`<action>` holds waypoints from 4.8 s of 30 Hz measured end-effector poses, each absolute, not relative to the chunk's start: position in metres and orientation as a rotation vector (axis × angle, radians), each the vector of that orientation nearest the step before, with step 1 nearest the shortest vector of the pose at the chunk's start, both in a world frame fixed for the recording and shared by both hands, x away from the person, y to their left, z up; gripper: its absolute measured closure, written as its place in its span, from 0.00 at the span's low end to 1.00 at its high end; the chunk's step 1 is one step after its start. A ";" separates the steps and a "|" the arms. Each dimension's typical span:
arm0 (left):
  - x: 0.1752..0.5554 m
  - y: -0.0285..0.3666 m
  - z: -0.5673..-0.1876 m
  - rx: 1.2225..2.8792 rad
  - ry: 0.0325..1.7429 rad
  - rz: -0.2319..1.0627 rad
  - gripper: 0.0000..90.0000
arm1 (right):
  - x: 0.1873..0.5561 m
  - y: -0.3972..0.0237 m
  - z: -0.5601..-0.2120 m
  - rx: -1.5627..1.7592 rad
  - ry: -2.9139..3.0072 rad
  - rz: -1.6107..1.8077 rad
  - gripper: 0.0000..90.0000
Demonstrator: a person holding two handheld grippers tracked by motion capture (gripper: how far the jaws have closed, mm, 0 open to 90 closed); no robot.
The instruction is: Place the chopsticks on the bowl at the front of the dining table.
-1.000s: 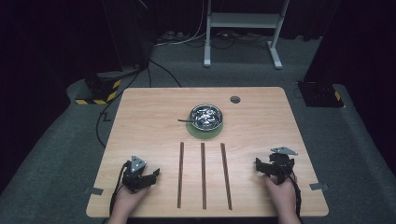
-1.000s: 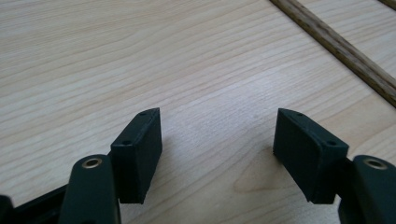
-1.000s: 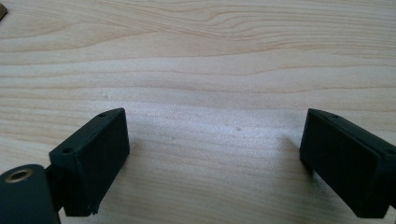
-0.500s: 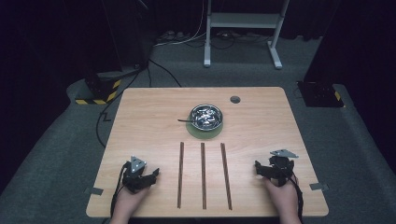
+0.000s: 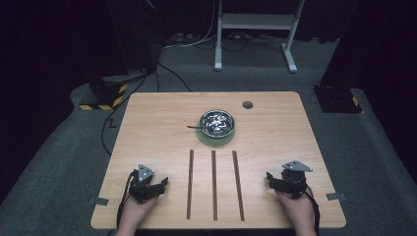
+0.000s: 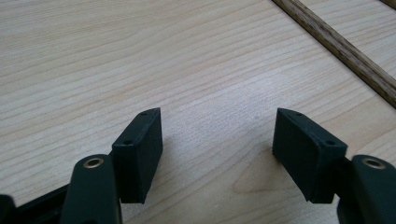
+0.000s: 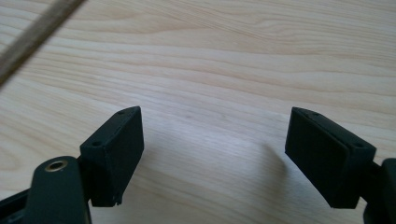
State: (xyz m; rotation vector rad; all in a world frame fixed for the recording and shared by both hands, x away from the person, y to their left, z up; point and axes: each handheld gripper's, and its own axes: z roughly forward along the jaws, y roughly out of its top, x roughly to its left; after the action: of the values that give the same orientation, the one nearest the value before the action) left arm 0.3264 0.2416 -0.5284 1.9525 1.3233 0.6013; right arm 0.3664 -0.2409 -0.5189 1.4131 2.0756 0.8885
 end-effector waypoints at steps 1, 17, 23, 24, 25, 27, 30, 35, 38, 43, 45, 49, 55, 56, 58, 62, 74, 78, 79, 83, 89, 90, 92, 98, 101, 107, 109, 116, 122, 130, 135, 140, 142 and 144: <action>0.326 0.242 -0.528 1.952 1.323 0.601 0.37 | 0.366 -0.239 -0.519 1.420 2.059 0.907 0.21; 0.326 0.242 -0.528 1.952 1.323 0.601 0.37 | 0.355 -0.200 -0.507 1.428 2.101 0.994 0.21; 0.326 0.242 -0.528 1.952 1.324 0.600 0.37 | 0.355 -0.184 -0.510 1.417 2.140 1.001 0.21; 0.326 0.242 -0.528 1.953 1.323 0.600 0.37 | 0.355 -0.182 -0.510 1.417 2.146 1.001 0.21; 0.326 0.242 -0.528 1.960 1.321 0.600 0.37 | 0.356 -0.180 -0.511 1.414 2.144 1.002 0.21; 0.326 0.242 -0.528 1.960 1.321 0.600 0.37 | 0.358 -0.176 -0.512 1.409 2.151 0.992 0.22; 0.326 0.242 -0.528 1.960 1.321 0.601 0.37 | 0.360 -0.171 -0.513 1.416 2.155 0.993 0.25; 0.326 0.242 -0.528 1.959 1.324 0.600 0.37 | 0.362 -0.163 -0.514 1.407 2.171 0.995 0.26; 0.326 0.242 -0.528 1.955 1.326 0.598 0.37 | 0.363 -0.159 -0.514 1.390 2.176 0.988 0.26; 0.326 0.242 -0.528 1.955 1.327 0.597 0.37 | 0.361 -0.154 -0.515 1.372 2.194 0.973 0.26; 0.326 0.242 -0.528 1.955 1.327 0.598 0.37 | 0.361 -0.153 -0.516 1.367 2.193 0.967 0.26; 0.326 0.242 -0.528 1.955 1.326 0.597 0.37 | 0.360 -0.152 -0.516 1.369 2.195 0.966 0.29; 0.326 0.242 -0.528 1.956 1.326 0.598 0.37 | 0.359 -0.149 -0.517 1.362 2.202 0.963 0.29; 0.326 0.242 -0.528 1.955 1.326 0.597 0.37 | 0.359 -0.149 -0.517 1.359 2.206 0.962 0.29; 0.326 0.242 -0.528 1.955 1.326 0.598 0.37 | 0.359 -0.148 -0.517 1.360 2.205 0.960 0.29; 0.326 0.242 -0.528 1.955 1.326 0.597 0.37 | 0.359 -0.147 -0.518 1.350 2.212 0.951 0.30; 0.326 0.242 -0.528 1.955 1.326 0.597 0.37 | 0.360 -0.155 -0.518 1.363 2.192 0.927 0.33; 0.326 0.242 -0.528 1.955 1.327 0.597 0.37 | 0.360 -0.161 -0.518 1.370 2.189 0.926 0.37; 0.326 0.242 -0.528 1.955 1.327 0.597 0.37 | 0.359 -0.162 -0.517 1.374 2.185 0.933 0.42; 0.326 0.242 -0.528 1.956 1.326 0.597 0.37 | 0.358 -0.164 -0.516 1.382 2.195 0.952 0.53; 0.326 0.242 -0.528 1.955 1.327 0.598 0.37 | 0.355 -0.163 -0.516 1.375 2.229 0.964 0.65; 0.326 0.242 -0.528 1.955 1.326 0.598 0.37 | 0.355 -0.162 -0.516 1.363 2.246 0.968 0.66; 0.326 0.242 -0.528 1.955 1.326 0.598 0.37 | 0.353 -0.160 -0.516 1.357 2.248 0.955 0.70; 0.326 0.242 -0.528 1.955 1.326 0.597 0.37 | 0.353 -0.162 -0.514 1.355 2.241 0.892 0.80; 0.326 0.242 -0.528 1.955 1.327 0.597 0.37 | 0.357 -0.169 -0.514 1.394 2.214 0.876 0.81; 0.327 0.241 -0.528 1.957 1.322 0.593 0.37 | 0.366 -0.190 -0.509 1.426 2.235 0.823 0.77; 0.327 0.241 -0.528 1.956 1.319 0.590 0.37 | 0.366 -0.192 -0.509 1.427 2.238 0.820 0.75; 0.327 0.241 -0.528 1.965 1.311 0.587 0.36 | 0.373 -0.201 -0.505 1.425 2.282 0.788 0.81; 0.328 0.241 -0.528 1.970 1.299 0.581 0.36 | 0.381 -0.197 -0.503 1.435 2.312 0.748 0.74; 0.328 0.242 -0.528 1.976 1.292 0.580 0.35 | 0.390 -0.192 -0.501 1.405 2.345 0.691 0.72; 0.328 0.241 -0.528 1.966 1.298 0.580 0.35 | 0.390 -0.187 -0.500 1.366 2.370 0.686 0.77; 0.328 0.241 -0.528 1.967 1.297 0.580 0.35 | 0.392 -0.187 -0.500 1.383 2.370 0.684 0.81; 0.328 0.241 -0.528 1.967 1.297 0.580 0.35 | 0.394 -0.188 -0.499 1.382 2.386 0.676 0.83; 0.328 0.241 -0.528 1.967 1.296 0.580 0.35 | 0.395 -0.189 -0.499 1.367 2.389 0.672 0.86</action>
State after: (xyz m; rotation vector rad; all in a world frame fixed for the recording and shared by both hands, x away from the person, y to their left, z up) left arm 0.3280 0.2411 -0.5283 1.9669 1.2964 0.5795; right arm 0.3951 -0.1885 -0.4988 1.3665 2.3888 0.6716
